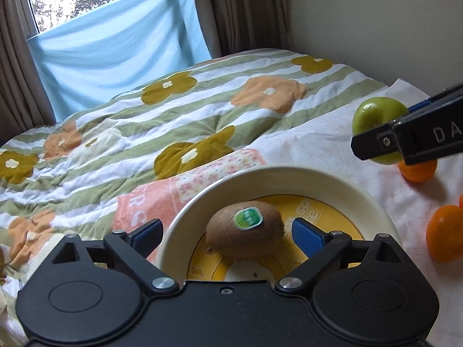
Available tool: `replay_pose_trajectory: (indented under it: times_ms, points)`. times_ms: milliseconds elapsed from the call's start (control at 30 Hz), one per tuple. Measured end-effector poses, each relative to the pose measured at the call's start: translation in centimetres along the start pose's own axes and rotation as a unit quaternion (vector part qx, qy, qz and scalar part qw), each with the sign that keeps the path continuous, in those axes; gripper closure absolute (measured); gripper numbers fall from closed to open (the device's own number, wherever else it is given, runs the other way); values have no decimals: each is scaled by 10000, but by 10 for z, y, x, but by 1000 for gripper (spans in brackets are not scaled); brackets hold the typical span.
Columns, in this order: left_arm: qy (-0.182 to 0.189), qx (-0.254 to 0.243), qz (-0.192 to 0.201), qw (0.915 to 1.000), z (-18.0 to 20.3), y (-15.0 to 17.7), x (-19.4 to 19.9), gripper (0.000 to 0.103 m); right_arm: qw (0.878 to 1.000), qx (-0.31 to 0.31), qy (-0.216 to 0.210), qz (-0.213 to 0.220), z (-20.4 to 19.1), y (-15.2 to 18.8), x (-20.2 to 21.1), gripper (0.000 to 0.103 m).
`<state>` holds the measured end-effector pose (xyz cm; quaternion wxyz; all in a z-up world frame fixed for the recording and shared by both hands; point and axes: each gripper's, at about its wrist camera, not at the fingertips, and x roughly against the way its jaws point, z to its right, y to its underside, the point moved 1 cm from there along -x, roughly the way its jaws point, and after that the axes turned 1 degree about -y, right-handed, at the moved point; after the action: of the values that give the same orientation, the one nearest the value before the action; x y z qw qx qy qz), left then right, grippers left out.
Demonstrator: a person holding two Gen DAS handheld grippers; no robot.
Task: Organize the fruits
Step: 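Carry the kiwi and green apple with both tools over the duck plate, then open both tools to drop the kiwi and green apple onto the plate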
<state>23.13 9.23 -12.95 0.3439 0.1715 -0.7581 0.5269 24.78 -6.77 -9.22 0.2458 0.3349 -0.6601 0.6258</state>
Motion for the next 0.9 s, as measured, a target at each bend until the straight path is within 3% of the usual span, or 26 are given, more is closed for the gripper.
replay_pose_trajectory:
  times_ms: [500,900]
  points:
    - [-414,520,271,9974,-25,24,63,5,9943,895,-539,-207,-41,15,-19,35]
    - [-453,592,191,9970,-24,38,74,5,9908,1157,-625,-332,-55,32,-41,35]
